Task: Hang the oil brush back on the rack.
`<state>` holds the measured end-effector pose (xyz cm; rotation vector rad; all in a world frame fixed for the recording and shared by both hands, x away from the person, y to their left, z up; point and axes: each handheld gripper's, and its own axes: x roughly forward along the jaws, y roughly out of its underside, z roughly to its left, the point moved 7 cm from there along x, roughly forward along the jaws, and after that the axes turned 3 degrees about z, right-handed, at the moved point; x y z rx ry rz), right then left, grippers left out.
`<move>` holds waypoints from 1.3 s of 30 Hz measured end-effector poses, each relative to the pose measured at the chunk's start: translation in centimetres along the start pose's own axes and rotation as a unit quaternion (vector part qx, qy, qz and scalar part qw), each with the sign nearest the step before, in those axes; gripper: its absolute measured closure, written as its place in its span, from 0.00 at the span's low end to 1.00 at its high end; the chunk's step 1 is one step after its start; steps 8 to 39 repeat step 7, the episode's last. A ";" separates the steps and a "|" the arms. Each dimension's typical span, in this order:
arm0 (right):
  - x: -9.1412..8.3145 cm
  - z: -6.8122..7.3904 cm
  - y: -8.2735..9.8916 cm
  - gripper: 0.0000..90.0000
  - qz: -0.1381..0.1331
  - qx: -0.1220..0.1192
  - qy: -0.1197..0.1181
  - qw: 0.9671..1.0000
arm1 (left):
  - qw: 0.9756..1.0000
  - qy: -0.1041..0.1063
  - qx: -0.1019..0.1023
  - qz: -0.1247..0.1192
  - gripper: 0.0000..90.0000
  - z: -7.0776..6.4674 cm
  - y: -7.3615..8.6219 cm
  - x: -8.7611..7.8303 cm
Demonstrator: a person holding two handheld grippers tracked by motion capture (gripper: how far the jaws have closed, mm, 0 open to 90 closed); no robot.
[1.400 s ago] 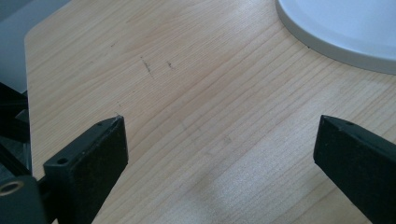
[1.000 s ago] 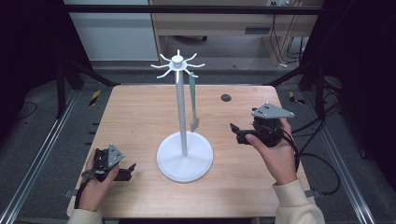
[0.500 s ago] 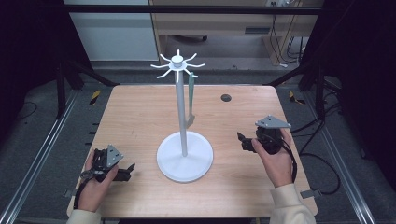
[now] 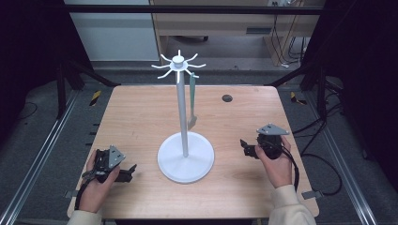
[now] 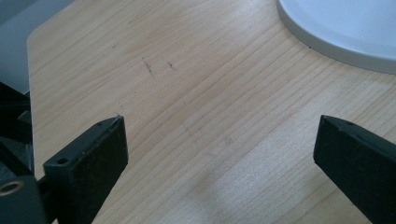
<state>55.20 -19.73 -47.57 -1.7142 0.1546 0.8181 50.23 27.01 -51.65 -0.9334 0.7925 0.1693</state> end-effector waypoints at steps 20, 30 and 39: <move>1.7 1.3 1.8 0.14 0.030 -0.026 0.001 0.999 | 1.000 0.003 0.003 -0.001 0.03 -0.1 -0.1 0.0; 1.7 1.3 1.8 0.14 0.030 -0.026 0.001 0.999 | 1.000 0.003 0.003 -0.001 0.03 -0.1 -0.1 0.0; 1.7 1.3 1.8 0.14 0.030 -0.026 0.001 0.999 | 1.000 0.003 0.003 -0.001 0.03 -0.1 -0.1 0.0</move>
